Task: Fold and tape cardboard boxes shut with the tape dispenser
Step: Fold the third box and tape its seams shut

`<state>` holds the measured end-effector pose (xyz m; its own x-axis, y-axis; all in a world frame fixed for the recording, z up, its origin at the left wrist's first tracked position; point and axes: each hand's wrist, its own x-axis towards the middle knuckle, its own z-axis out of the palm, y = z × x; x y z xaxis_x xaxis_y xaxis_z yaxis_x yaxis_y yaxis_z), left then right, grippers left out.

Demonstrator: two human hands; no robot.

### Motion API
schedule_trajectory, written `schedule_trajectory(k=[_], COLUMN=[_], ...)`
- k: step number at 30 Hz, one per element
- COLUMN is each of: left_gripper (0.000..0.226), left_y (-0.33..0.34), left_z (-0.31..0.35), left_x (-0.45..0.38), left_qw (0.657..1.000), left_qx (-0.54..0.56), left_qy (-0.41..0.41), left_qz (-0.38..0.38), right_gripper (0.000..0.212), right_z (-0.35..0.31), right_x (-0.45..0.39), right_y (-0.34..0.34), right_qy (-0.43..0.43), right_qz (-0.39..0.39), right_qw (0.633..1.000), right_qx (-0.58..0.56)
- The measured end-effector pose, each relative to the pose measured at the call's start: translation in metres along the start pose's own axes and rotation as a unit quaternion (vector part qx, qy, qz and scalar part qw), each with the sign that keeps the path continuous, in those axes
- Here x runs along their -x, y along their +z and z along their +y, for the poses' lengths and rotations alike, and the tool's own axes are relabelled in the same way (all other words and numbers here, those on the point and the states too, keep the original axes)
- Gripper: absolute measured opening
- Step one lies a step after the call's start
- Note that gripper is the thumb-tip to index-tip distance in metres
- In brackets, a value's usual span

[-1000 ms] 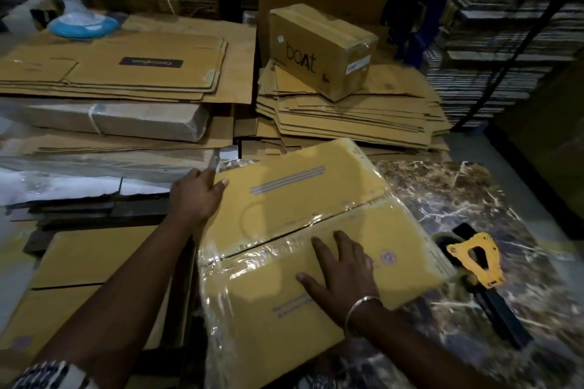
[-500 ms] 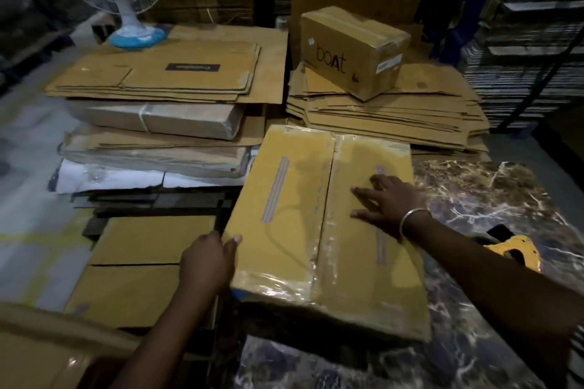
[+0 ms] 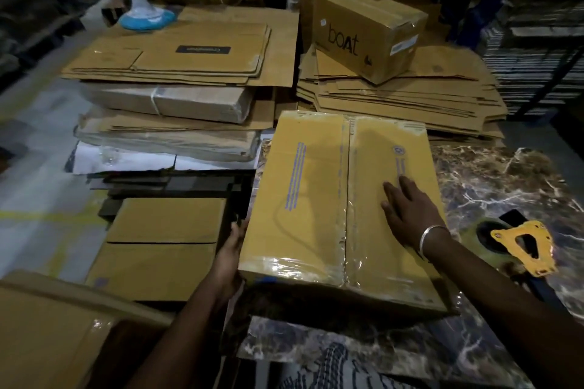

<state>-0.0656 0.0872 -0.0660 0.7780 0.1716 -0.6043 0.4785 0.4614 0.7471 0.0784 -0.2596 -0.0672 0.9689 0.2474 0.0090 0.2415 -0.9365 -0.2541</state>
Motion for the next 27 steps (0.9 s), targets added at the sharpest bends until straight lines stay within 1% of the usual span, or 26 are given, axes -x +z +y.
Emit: schedule_trajectory(k=[2,4,5,6,7,8,9,10,11,12,14,15,17,18,20,21,23,24,27], left_gripper=[0.056,0.069,0.071,0.067,0.057,0.048,0.046,0.050,0.055,0.058,0.058,0.060,0.071,0.068,0.046,0.039,0.034,0.034,0.039], left_y=[-0.007,-0.014,-0.017,-0.016,-0.013,-0.009,-0.004,0.001,0.007,0.012,0.023,0.024,0.036,0.045,0.063,0.069,0.075,0.078,0.077], left_z=[0.002,-0.001,-0.003,-0.002,0.000,0.005,0.010,0.016,0.023,0.031,0.048,0.054,0.068,0.074,0.082,0.083,0.082,0.081,0.076], left_x=[-0.010,-0.023,-0.028,-0.029,-0.029,-0.027,-0.024,-0.024,-0.025,-0.028,-0.041,-0.053,-0.069,-0.072,-0.072,-0.072,-0.072,-0.069,-0.066], left_qw=[0.999,0.997,0.995,0.993,0.991,0.985,0.980,0.975,0.976,0.981,0.983,0.978,0.959,0.952,0.937,0.930,0.925,0.923,0.915], left_qx=[-0.027,-0.059,-0.075,-0.097,-0.119,-0.158,-0.188,-0.206,-0.195,-0.170,-0.155,-0.175,-0.251,-0.279,-0.327,-0.346,-0.358,-0.362,-0.379], left_qy=[-0.038,-0.054,-0.056,-0.054,-0.047,-0.035,-0.026,-0.003,0.017,0.035,0.075,0.096,0.114,0.113,0.104,0.100,0.099,0.100,0.110], left_qz=[0.010,0.017,0.019,0.028,0.043,0.052,0.064,0.086,0.094,0.085,0.070,0.060,0.064,0.063,0.064,0.072,0.083,0.083,0.087], right_gripper=[0.064,0.072,0.073,0.071,0.066,0.059,0.051,0.043,0.037,0.035,0.047,0.058,0.080,0.084,0.074,0.066,0.052,0.052,0.061], right_z=[-0.002,-0.004,-0.005,-0.005,-0.004,-0.004,-0.003,-0.002,-0.001,0.001,0.006,0.010,0.015,0.018,0.019,0.020,0.019,0.019,0.017], right_x=[0.002,0.003,0.004,0.004,0.005,0.005,0.006,0.007,0.008,0.009,0.012,0.014,0.018,0.019,0.019,0.019,0.019,0.019,0.017], right_y=[-0.002,-0.002,-0.002,-0.002,-0.002,-0.003,-0.003,-0.004,-0.005,-0.006,-0.012,-0.014,-0.018,-0.019,-0.025,-0.027,-0.030,-0.032,-0.035], right_qy=[0.001,0.004,0.006,0.010,0.011,0.013,0.018,0.033,0.060,0.095,0.180,0.227,0.307,0.326,0.329,0.327,0.339,0.346,0.372], right_qz=[-0.006,-0.012,-0.014,-0.017,-0.014,-0.006,0.011,0.037,0.066,0.095,0.123,0.118,0.090,0.076,0.050,0.037,0.026,0.025,0.018], right_qw=[1.000,1.000,1.000,1.000,1.000,1.000,0.999,0.997,0.990,0.982,0.965,0.957,0.935,0.927,0.919,0.916,0.906,0.903,0.895], right_qx=[0.005,0.007,0.008,0.006,0.001,-0.011,-0.033,-0.066,-0.105,-0.131,-0.142,-0.139,-0.150,-0.167,-0.211,-0.230,-0.251,-0.251,-0.246])
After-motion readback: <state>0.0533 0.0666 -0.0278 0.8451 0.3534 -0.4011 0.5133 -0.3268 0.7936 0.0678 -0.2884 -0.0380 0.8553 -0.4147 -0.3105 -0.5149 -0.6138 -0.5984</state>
